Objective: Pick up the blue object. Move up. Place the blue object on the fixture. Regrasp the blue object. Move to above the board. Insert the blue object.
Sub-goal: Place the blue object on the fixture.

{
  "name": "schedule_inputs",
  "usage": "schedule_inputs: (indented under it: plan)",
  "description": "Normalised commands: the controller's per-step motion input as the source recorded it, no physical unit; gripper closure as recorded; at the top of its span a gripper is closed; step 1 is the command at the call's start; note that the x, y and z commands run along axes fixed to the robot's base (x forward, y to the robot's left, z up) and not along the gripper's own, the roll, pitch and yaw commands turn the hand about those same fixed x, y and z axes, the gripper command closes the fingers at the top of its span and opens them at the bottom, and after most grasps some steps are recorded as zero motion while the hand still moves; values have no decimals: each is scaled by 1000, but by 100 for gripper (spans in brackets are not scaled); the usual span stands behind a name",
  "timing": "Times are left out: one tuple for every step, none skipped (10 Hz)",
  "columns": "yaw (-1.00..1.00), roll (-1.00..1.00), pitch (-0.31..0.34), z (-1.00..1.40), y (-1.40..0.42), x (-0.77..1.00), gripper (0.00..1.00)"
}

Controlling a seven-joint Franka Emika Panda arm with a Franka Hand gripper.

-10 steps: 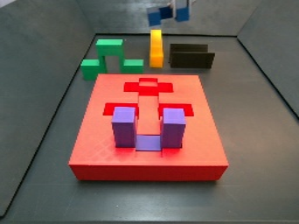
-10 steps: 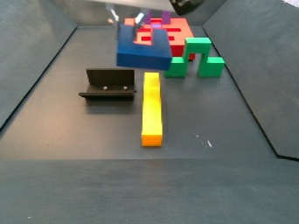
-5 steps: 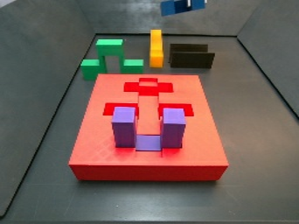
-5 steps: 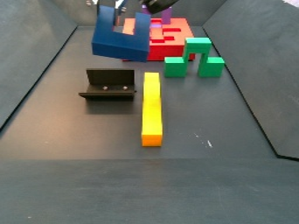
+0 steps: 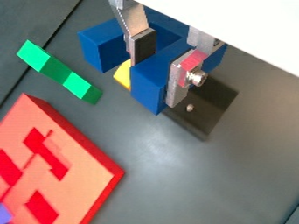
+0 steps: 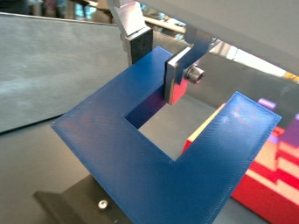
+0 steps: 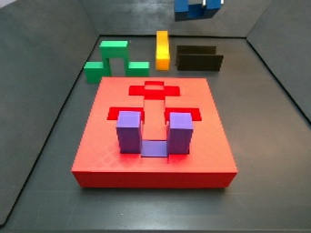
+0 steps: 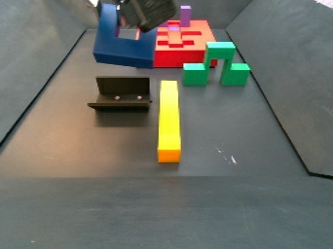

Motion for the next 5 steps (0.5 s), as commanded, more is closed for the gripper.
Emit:
schedule_inputs:
  plan:
    - [-363,-811,77,-240,51,646,100]
    - [-217,-734,54,-323,89,526,100]
    - [0,-571,17,-497,54,314,100]
    - [0,-557,11,-534,74,254,100]
    - [0,-426,23,-454,11,229,100]
